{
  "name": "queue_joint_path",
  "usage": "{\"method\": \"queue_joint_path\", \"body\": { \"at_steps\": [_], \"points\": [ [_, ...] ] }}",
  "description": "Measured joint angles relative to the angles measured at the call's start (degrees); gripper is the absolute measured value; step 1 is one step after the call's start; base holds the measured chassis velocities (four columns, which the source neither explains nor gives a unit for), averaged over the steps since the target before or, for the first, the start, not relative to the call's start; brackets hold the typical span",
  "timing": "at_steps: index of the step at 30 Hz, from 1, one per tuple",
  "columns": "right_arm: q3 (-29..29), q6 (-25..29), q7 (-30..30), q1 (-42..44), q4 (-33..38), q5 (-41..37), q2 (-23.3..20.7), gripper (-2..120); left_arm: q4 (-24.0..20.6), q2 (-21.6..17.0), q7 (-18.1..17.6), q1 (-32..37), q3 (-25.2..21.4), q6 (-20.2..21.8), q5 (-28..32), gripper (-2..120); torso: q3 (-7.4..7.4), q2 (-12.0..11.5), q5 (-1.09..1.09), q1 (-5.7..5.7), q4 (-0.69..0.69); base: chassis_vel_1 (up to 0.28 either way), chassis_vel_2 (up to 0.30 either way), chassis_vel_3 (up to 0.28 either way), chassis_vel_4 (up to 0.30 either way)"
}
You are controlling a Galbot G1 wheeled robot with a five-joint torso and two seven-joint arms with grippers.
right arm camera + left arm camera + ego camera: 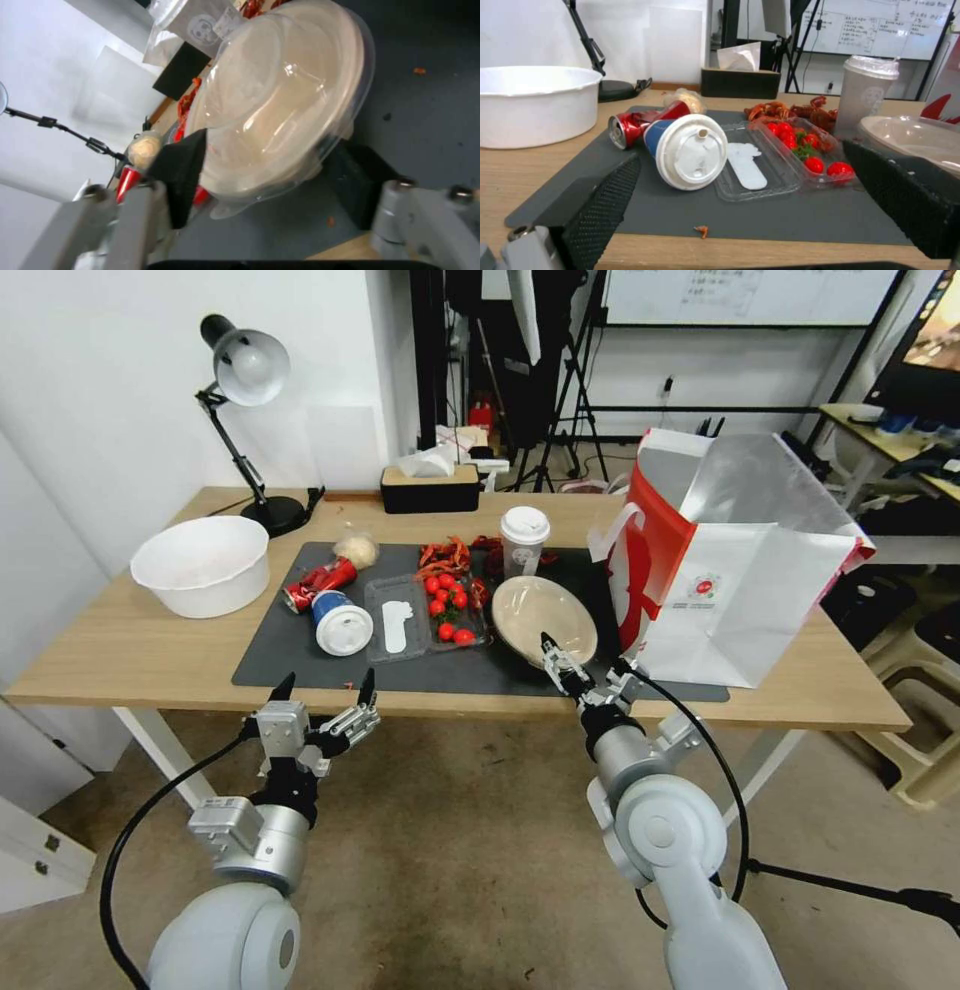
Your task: Pick up the trash from the table and place it into the takeout bag.
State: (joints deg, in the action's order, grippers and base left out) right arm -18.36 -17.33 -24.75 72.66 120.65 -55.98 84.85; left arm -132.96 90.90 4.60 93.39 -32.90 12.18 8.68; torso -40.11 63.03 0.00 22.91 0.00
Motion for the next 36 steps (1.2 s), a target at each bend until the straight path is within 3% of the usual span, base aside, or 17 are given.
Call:
{"method": "queue_joint_path", "body": {
  "at_steps": [15, 28, 36],
  "points": [
    [0.29, 0.49, 0.35, 1.27, -0.82, 0.82, 0.99, 3, 1.56, -0.06, 0.09, -0.34, 0.39, -1.4, -0.18, 100, 0.01, 0.0, 0.0, 0.0, 0.0, 0.0, 0.0, 0.0, 0.0],
    [0.34, 1.65, 1.46, 2.28, -0.29, 2.28, 1.55, 0, 2.24, -0.35, 0.08, -0.28, 0.27, -2.46, -0.21, 100, 0.0, 0.0, 0.0, 0.0, 0.0, 0.0, 0.0, 0.0, 0.0],
    [-1.85, 3.56, 8.82, 4.76, 5.49, 3.13, -0.29, 0, 2.38, -0.31, 0.07, -0.75, 0.38, -2.47, -0.24, 100, 0.01, -0.01, 0.0, 0.0, 0.0, 0.0, 0.0, 0.0, 0.0]
  ]
}}
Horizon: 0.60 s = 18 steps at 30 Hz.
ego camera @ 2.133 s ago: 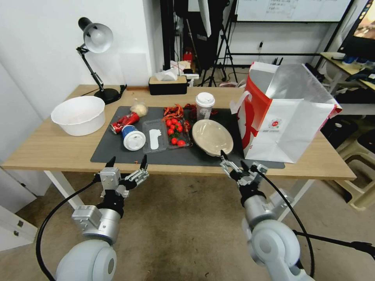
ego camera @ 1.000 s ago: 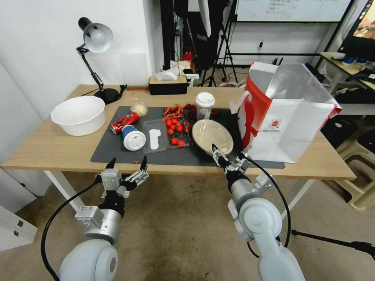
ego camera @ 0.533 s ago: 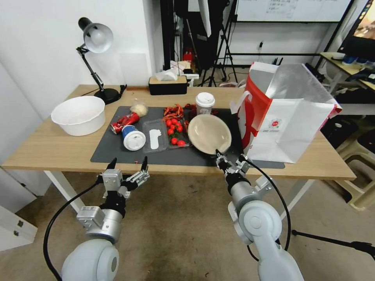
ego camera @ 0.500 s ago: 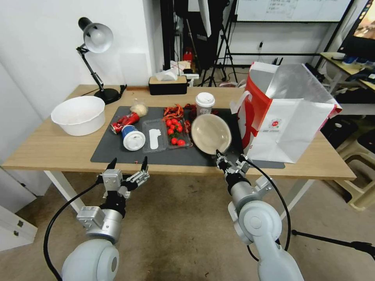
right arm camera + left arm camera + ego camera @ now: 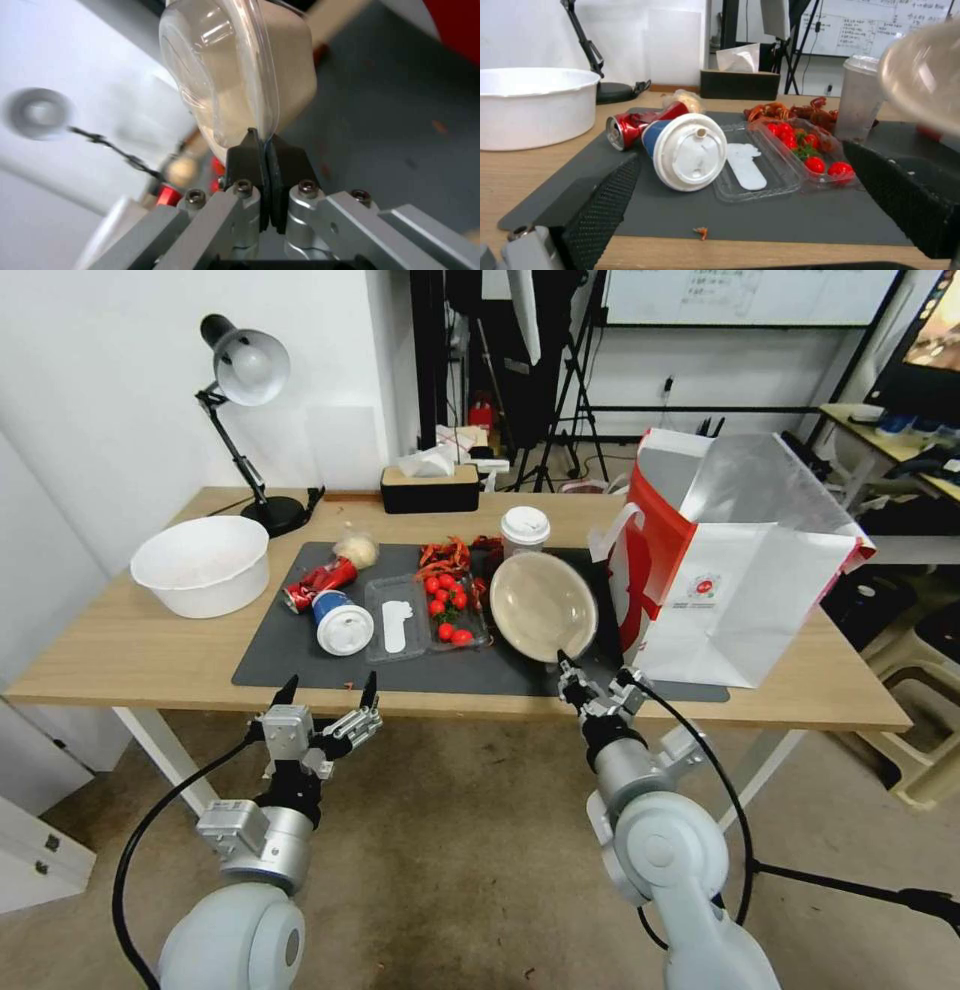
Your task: Pick up the trash from the table and place it into the takeout bag.
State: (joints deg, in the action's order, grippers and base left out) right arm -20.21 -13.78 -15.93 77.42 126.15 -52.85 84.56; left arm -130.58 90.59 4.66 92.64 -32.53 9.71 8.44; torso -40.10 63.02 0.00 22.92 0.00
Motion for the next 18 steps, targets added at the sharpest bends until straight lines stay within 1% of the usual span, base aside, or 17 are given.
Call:
{"method": "queue_joint_path", "body": {
  "at_steps": [3, 4, 6, 8, 9, 12, 13, 15, 16, 17, 18],
  "points": [
    [-1.81, 0.19, 3.68, 0.39, 4.87, -0.06, -1.54, 0, 0.14, 0.02, 0.03, -0.23, 0.09, 0.01, -0.01, 100, 0.0, 0.0, 0.0, 0.0, 0.0, 0.0, 0.0, 0.0, 0.0],
    [-1.81, 0.19, 3.68, 0.39, 4.87, -0.06, -1.54, 0, 0.14, 0.02, 0.03, -0.23, 0.09, 0.01, -0.01, 100, 0.0, 0.0, 0.0, 0.0, 0.0, 0.0, 0.0, 0.0, 0.0],
    [-3.74, 0.17, 5.0, -0.59, 8.38, -0.4, -2.96, 0, 0.22, 0.08, 0.06, -0.32, 0.17, 0.01, -0.01, 100, 0.0, 0.0, 0.0, 0.0, 0.0, 0.0, 0.0, 0.0, 0.0],
    [-4.8, 0.09, 5.15, -1.37, 9.48, -0.64, -3.56, 0, 0.22, 0.11, 0.09, -0.34, 0.22, 0.01, -0.02, 100, 0.0, 0.0, 0.0, 0.0, 0.0, 0.0, 0.0, 0.0, 0.0],
    [-6.29, -0.01, 5.21, -2.58, 10.44, -0.8, -4.42, 0, 0.22, 0.14, 0.12, -0.35, 0.24, 0.01, -0.03, 100, 0.0, 0.0, 0.01, 0.0, 0.01, 0.0, 0.0, 0.0, 0.0],
    [-10.42, 0.0, 3.44, -8.04, 11.11, 0.4, -8.36, 0, 0.22, 0.21, 0.24, -0.28, 0.31, -0.09, -0.18, 100, 0.0, 0.0, 0.02, 0.0, 0.0, 0.0, 0.0, 0.0, 0.0],
    [-10.42, 0.0, 3.44, -8.04, 11.11, 0.4, -8.36, 0, 0.22, 0.21, 0.24, -0.28, 0.31, -0.09, -0.18, 100, 0.0, 0.0, 0.02, 0.0, 0.0, 0.0, 0.0, 0.0, 0.0],
    [-12.66, -0.1, 0.39, -11.81, 9.64, 2.52, -11.55, 0, 0.21, 0.32, 0.34, -0.1, 0.37, -0.39, -0.37, 100, 0.0, 0.0, 0.01, 0.0, 0.0, 0.0, 0.0, 0.0, 0.0],
    [-12.66, -0.1, 0.39, -11.81, 9.64, 2.52, -11.55, 0, 0.21, 0.32, 0.34, -0.1, 0.37, -0.39, -0.37, 100, 0.0, 0.0, 0.01, 0.0, 0.0, 0.0, 0.0, 0.0, 0.0],
    [-13.61, -0.66, -1.4, -13.34, 8.64, 3.26, -12.94, 0, 0.2, 0.37, 0.38, 0.0, 0.45, -0.51, -0.5, 100, -0.01, 0.0, 0.01, 0.0, -0.01, 0.0, 0.0, 0.0, 0.0],
    [-13.61, -0.66, -1.4, -13.34, 8.64, 3.26, -12.94, 0, 0.2, 0.37, 0.38, 0.0, 0.45, -0.51, -0.5, 100, -0.01, 0.0, 0.01, 0.0, -0.01, 0.0, 0.0, 0.0, 0.0]
  ]
}}
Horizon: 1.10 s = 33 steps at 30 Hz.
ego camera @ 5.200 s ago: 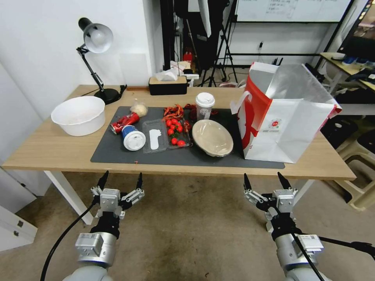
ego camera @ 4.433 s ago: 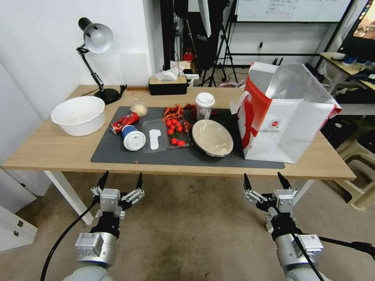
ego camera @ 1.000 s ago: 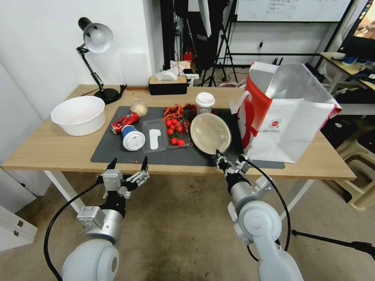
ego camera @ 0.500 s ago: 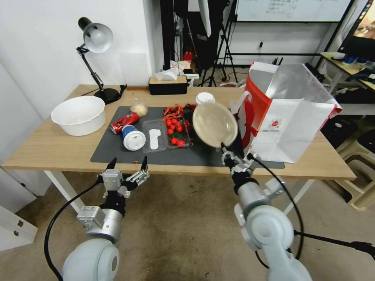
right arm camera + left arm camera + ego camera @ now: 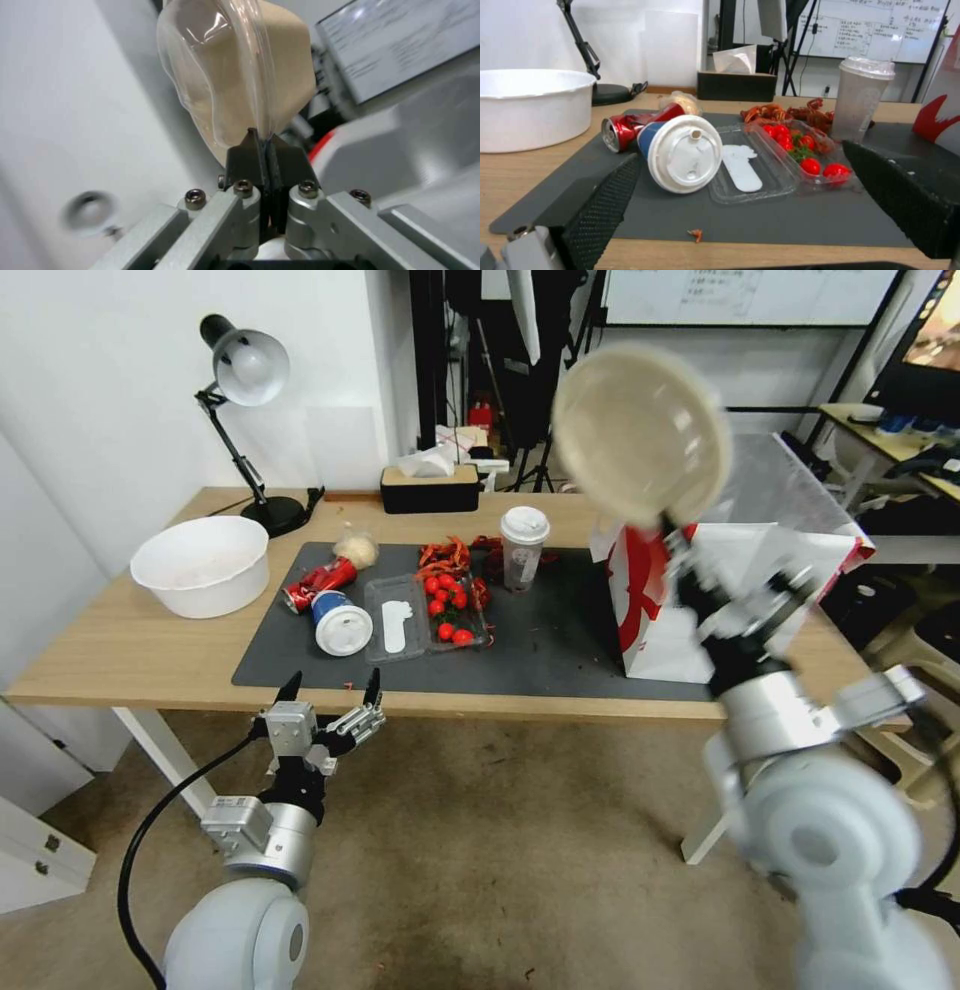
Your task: Pick up the trash from the table and place it into the takeout bag.
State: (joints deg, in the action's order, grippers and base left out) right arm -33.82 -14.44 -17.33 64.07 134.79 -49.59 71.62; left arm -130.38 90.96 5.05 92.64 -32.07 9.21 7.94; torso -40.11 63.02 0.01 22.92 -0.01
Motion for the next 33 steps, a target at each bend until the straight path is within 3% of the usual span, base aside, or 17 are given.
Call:
{"method": "queue_joint_path", "body": {
  "at_steps": [3, 9, 12, 15, 19, 20, 26, 27, 28, 30, 32, 33],
  "points": [
    [-1.46, -6.8, -9.31, -6.05, -6.4, 3.13, -5.29, 0, -0.36, 0.34, 0.24, 0.55, 0.33, -0.49, -0.52, 100, 0.0, 0.0, 0.0, 0.0, 0.01, 0.0, 0.0, 0.0, 0.0],
    [-1.45, -10.67, -12.42, -7.95, -7.66, 2.85, -5.99, 0, -0.68, 0.4, 0.3, 0.8, 0.1, -0.73, -0.55, 100, 0.0, 0.0, -0.01, 0.0, 0.01, 0.0, 0.0, 0.0, 0.0],
    [-1.47, -11.17, -12.77, -8.07, -7.66, 2.63, -5.98, 7, -0.73, 0.45, 0.31, 0.92, 0.03, -0.88, -0.55, 100, 0.0, 0.0, -0.01, 0.0, 0.01, 0.0, 0.0, 0.0, 0.0],
    [-1.75, -11.55, -13.0, -7.91, -7.38, 2.32, -5.95, 22, -0.94, 0.6, 0.33, 1.05, -0.05, -0.99, -0.57, 100, 0.0, 0.0, -0.01, 0.0, 0.01, 0.0, 0.0, 0.0, 0.0],
    [-1.81, -11.59, -13.0, -7.87, -7.3, 2.26, -5.97, 25, -0.98, 0.61, 0.33, 1.06, -0.05, -1.0, -0.57, 100, 0.0, 0.0, -0.01, 0.0, 0.01, 0.0, 0.0, 0.0, 0.0],
    [-2.27, -11.65, -13.03, -7.72, -6.9, 1.77, -6.16, 41, -1.13, 0.65, 0.36, 1.07, -0.06, -1.01, -0.58, 100, 0.0, 0.0, -0.01, 0.0, 0.01, 0.0, 0.0, 0.0, 0.0],
    [-2.85, -11.52, -12.96, -7.55, -6.46, 1.21, -6.45, 56, -1.3, 0.67, 0.41, 1.1, -0.06, -1.01, -0.6, 100, 0.0, 0.0, -0.01, 0.0, 0.01, 0.0, 0.0, 0.0, 0.0],
    [-2.94, -11.22, -12.77, -7.47, -6.39, 1.11, -6.51, 58, -1.33, 0.67, 0.42, 1.1, -0.06, -1.01, -0.6, 100, 0.0, 0.0, -0.01, 0.0, 0.01, 0.0, 0.0, 0.0, 0.0],
    [-3.35, -9.3, -11.54, -7.11, -6.02, 0.24, -6.66, 68, -1.38, 0.67, 0.45, 1.12, -0.06, -1.02, -0.61, 100, 0.0, 0.0, -0.01, 0.0, 0.01, 0.0, 0.0, 0.0, 0.0],
    [-3.57, -8.0, -10.62, -6.86, -5.67, -0.51, -6.73, 71, -1.4, 0.67, 0.47, 1.13, -0.06, -1.05, -0.61, 100, 0.0, 0.0, -0.01, 0.0, 0.01, 0.0, 0.0, 0.0, 0.0],
    [-4.1, -5.0, -7.66, -5.89, -4.14, -2.65, -6.92, 84, -1.43, 0.63, 0.55, 1.14, -0.05, -1.19, -0.6, 100, 0.0, 0.0, -0.01, 0.0, 0.01, 0.0, 0.0, 0.0, 0.0],
    [-4.1, -5.0, -7.66, -5.89, -4.14, -2.65, -6.92, 84, -1.43, 0.63, 0.55, 1.14, -0.05, -1.19, -0.6, 100, 0.0, 0.0, -0.01, 0.0, 0.01, 0.0, 0.0, 0.0, 0.0]
  ]
}}
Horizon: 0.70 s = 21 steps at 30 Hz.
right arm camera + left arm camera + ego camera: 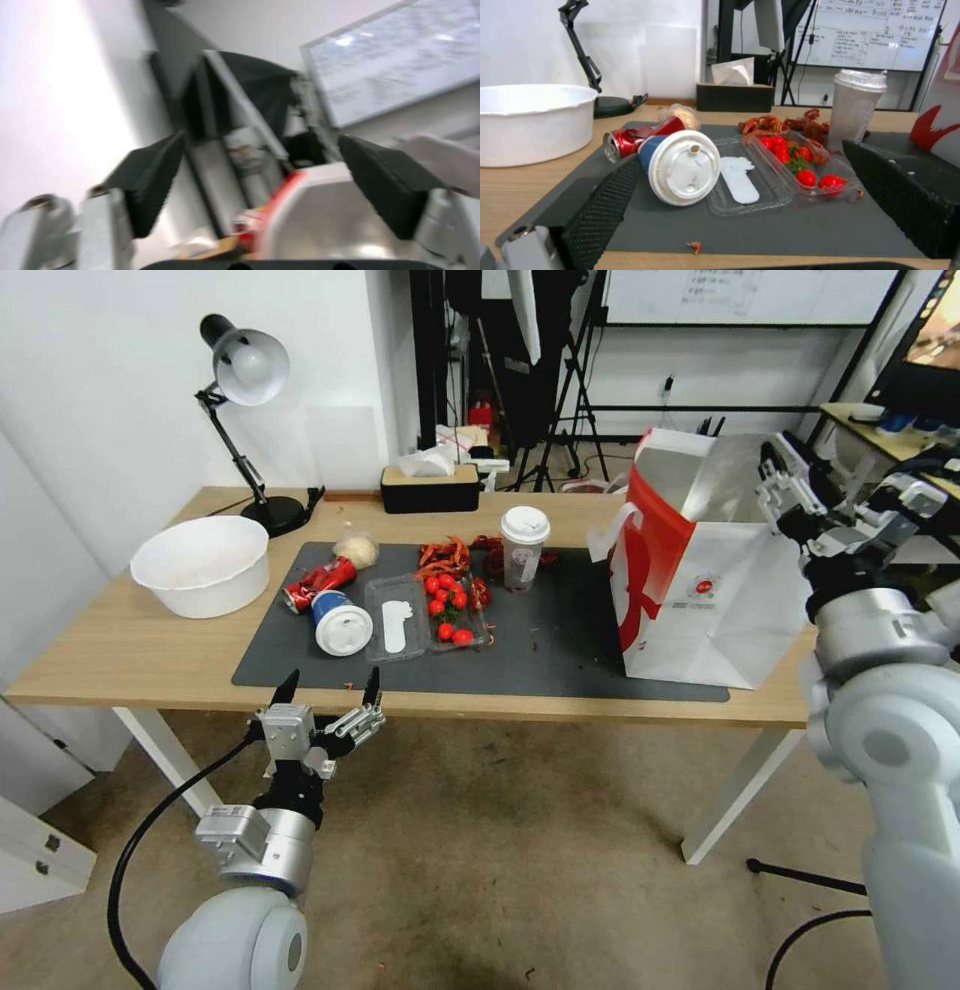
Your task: Pick up the trash from the table and place it into the takeout bag.
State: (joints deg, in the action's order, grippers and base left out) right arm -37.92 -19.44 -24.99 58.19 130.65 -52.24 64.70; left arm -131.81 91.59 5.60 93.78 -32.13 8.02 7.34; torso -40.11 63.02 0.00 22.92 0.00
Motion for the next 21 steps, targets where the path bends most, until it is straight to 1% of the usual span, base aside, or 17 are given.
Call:
{"method": "queue_joint_path", "body": {
  "at_steps": [3, 4, 5, 7, 9, 11, 12, 13, 17, 18, 20, 21],
  "points": [
    [0.37, 4.38, 6.71, 3.69, 3.77, -0.77, -0.37, 97, 0.07, -0.17, 0.06, -0.07, 0.01, -0.36, 0.03, 100, 0.01, 0.01, -0.01, 0.0, 0.0, 0.0, 0.0, 0.0, 0.0],
    [1.09, 5.59, 8.91, 5.57, 5.01, 0.39, -0.46, 98, 0.24, -0.26, 0.07, -0.1, 0.0, -0.55, 0.05, 100, 0.01, 0.01, -0.01, 0.0, 0.0, 0.0, 0.0, 0.0, 0.0],
    [1.09, 5.59, 8.91, 5.57, 5.01, 0.39, -0.46, 98, 0.24, -0.26, 0.07, -0.1, 0.0, -0.55, 0.05, 100, 0.01, 0.01, -0.01, 0.0, 0.0, 0.0, 0.0, 0.0, 0.0],
    [2.46, 7.3, 12.04, 9.22, 6.64, 4.15, -0.43, 100, 0.61, -0.45, 0.1, -0.14, 0.0, -0.94, 0.13, 100, 0.01, 0.01, -0.01, -0.01, 0.0, 0.0, 0.0, 0.0, 0.0],
    [2.87, 7.89, 12.83, 10.44, 6.96, 5.58, -0.38, 100, 0.69, -0.51, 0.11, -0.15, 0.0, -1.04, 0.15, 100, 0.01, 0.01, -0.01, 0.0, 0.0, 0.0, 0.0, 0.0, 0.0],
    [4.41, 11.17, 15.66, 15.56, 7.28, 13.16, -0.08, 100, 1.02, -0.76, 0.16, -0.17, 0.0, -1.49, 0.27, 100, 0.01, 0.01, 0.0, 0.0, 0.01, 0.0, 0.0, 0.0, 0.0],
    [4.83, 12.4, 16.21, 17.12, 7.22, 15.75, 0.03, 100, 1.09, -0.82, 0.19, -0.17, 0.0, -1.59, 0.31, 100, 0.01, 0.01, 0.0, 0.0, 0.0, 0.0, 0.0, 0.0, 0.0],
    [4.83, 12.4, 16.21, 17.12, 7.22, 15.75, 0.03, 100, 1.09, -0.82, 0.19, -0.17, 0.0, -1.59, 0.31, 100, 0.01, 0.01, 0.0, 0.0, 0.0, 0.0, 0.0, 0.0, 0.0],
    [6.21, 18.15, 17.0, 23.95, 6.09, 27.84, 1.02, 100, 1.58, -1.2, 0.26, -0.19, -0.07, -2.28, 0.42, 100, 0.01, 0.01, 0.0, 0.0, 0.02, 0.0, 0.0, 0.0, 0.0],
    [6.21, 18.15, 17.0, 23.95, 6.09, 27.84, 1.02, 100, 1.58, -1.2, 0.26, -0.19, -0.07, -2.28, 0.42, 100, 0.01, 0.01, 0.0, 0.0, 0.02, 0.0, 0.0, 0.0, 0.0],
    [7.01, 20.56, 16.22, 26.71, 5.32, 33.08, 1.98, 100, 1.93, -1.37, 0.42, -0.29, -0.15, -2.83, 0.44, 100, 0.01, 0.01, 0.0, -0.01, 0.0, 0.0, 0.0, 0.0, 0.0],
    [7.01, 20.56, 16.22, 26.71, 5.32, 33.08, 1.98, 100, 1.93, -1.37, 0.42, -0.29, -0.15, -2.83, 0.44, 100, 0.01, 0.01, 0.0, -0.01, 0.0, 0.0, 0.0, 0.0, 0.0]
  ]
}}
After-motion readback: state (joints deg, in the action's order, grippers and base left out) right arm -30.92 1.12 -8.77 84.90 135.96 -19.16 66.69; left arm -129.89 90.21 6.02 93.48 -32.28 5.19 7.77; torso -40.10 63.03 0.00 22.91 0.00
